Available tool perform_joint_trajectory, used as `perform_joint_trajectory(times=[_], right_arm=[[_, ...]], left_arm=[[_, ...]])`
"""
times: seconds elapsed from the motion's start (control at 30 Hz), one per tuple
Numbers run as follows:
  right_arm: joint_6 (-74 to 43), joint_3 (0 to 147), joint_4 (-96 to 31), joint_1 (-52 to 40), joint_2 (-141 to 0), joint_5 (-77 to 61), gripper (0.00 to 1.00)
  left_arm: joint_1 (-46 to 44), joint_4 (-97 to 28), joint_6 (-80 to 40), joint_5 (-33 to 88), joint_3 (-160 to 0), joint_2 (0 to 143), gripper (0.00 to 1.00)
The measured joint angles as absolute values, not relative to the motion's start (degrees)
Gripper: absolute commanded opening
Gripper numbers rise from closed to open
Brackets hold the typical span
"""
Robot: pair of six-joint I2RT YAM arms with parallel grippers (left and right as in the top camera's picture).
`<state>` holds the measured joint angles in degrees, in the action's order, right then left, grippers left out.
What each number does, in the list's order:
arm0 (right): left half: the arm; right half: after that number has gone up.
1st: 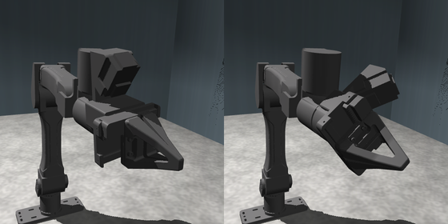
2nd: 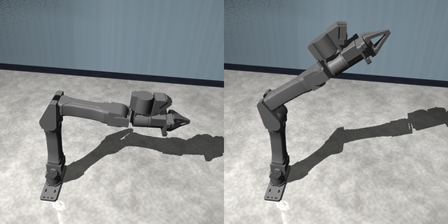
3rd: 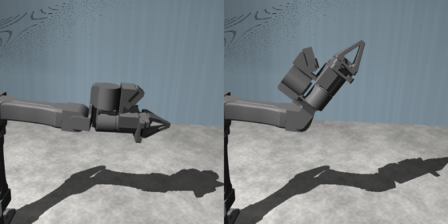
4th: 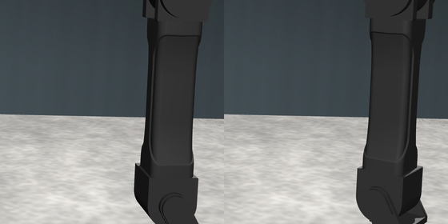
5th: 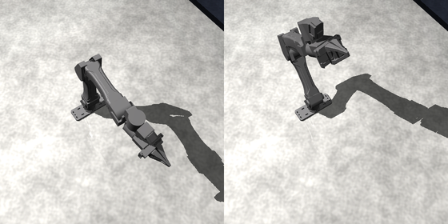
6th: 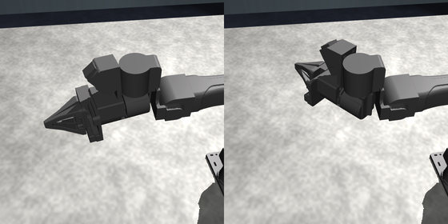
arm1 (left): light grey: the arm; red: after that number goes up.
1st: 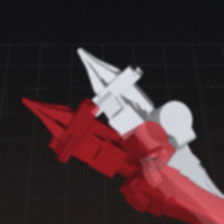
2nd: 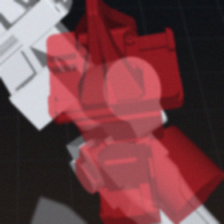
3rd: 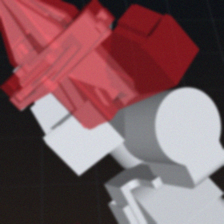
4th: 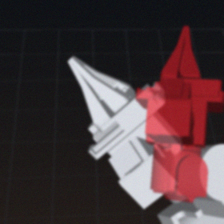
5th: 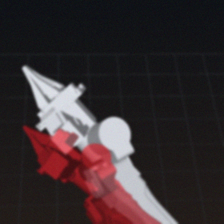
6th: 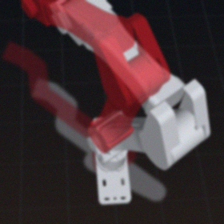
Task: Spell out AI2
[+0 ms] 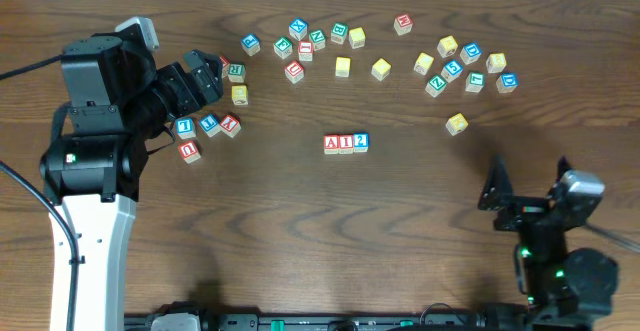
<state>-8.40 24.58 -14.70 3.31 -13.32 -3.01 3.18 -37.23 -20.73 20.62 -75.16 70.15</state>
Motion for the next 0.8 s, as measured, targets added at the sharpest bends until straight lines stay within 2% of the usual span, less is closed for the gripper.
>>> perform_joint_trajectory(times=[0.2, 0.57, 0.8], right_arm=[[-8.01, 13.87, -6.68, 3.31, -7.49, -3.66, 0.99], [-8.01, 2.02, -0.45, 3.31, -0.89, -4.95, 0.99], [-8.01, 0.45, -3.79, 3.31, -0.73, -5.52, 0.99]], left_arm=[[3.18, -37.23, -20.73, 20.64, -75.16, 70.15, 0.97], [3.18, -37.26, -20.73, 20.64, -75.16, 70.15, 0.98], [3.18, -37.23, -20.73, 20.64, -75.16, 70.15, 0.98]])
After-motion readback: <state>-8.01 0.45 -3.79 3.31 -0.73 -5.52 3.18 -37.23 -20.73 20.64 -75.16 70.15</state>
